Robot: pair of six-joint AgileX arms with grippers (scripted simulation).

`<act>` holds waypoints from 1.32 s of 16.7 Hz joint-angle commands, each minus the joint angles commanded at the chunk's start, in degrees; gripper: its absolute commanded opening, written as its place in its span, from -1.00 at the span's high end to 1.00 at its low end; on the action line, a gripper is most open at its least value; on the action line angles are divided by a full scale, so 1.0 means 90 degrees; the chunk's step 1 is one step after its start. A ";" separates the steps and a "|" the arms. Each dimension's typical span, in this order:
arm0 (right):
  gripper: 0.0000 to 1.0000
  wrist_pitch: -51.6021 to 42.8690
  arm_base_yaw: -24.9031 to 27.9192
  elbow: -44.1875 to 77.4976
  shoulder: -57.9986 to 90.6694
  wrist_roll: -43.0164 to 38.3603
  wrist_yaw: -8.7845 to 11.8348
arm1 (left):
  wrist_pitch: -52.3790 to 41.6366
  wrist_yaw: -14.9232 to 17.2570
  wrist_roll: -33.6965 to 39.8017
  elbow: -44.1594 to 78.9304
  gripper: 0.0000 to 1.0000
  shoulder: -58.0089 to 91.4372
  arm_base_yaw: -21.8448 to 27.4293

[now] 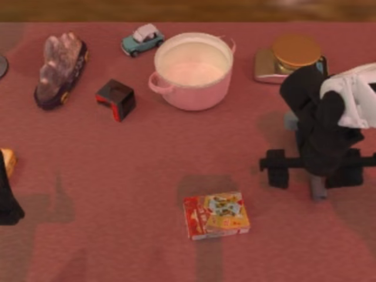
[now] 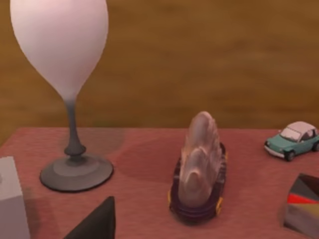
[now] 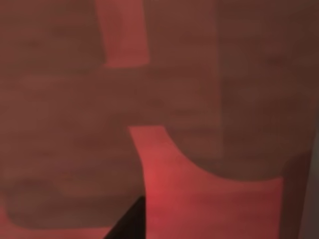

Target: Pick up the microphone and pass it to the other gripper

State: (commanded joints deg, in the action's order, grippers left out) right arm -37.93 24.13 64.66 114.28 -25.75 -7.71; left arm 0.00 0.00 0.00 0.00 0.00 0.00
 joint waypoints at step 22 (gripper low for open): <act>1.00 0.1320 0.0111 -0.0093 -0.0537 0.0214 0.0708 | 0.0000 0.0000 0.0000 0.0000 -1.00 0.0000 0.0000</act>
State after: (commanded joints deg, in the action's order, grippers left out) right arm -26.05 25.14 63.82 109.45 -23.83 -1.34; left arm 0.00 0.00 0.00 0.00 0.00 0.00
